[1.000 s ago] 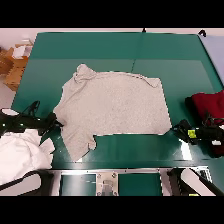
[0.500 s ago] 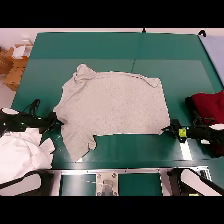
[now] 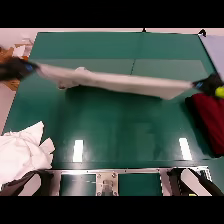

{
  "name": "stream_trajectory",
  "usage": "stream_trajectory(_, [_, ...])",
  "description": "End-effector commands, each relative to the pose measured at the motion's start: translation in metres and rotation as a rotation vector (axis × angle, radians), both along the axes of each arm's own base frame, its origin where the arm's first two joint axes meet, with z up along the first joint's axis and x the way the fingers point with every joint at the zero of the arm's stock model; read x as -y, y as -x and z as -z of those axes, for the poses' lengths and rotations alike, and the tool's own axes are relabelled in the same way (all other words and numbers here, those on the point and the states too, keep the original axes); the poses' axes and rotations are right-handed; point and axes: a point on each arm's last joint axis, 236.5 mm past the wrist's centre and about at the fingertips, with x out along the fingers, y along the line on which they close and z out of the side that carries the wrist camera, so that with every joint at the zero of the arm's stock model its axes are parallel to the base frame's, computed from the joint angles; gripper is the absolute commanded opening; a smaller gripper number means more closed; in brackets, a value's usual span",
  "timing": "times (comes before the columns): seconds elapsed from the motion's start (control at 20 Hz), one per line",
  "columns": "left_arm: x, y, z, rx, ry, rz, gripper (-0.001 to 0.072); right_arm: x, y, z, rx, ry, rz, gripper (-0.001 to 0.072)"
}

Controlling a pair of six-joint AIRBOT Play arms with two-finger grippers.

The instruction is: Fold the shirts.

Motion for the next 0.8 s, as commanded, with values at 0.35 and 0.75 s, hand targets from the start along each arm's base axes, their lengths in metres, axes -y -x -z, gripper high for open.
stream_trajectory(0.35, [0.077, 0.185, -0.293, 0.759, -0.214, 0.043, 0.0020, -0.059, 0.125, -0.334, 0.724, 0.584, 0.100, 0.0012])
stream_trajectory(0.75, [0.027, 0.093, -0.151, 0.227, -0.142, -0.026, 0.0020, -0.033, 0.050, -0.217, 0.451, 0.327, 0.004, 0.0012])
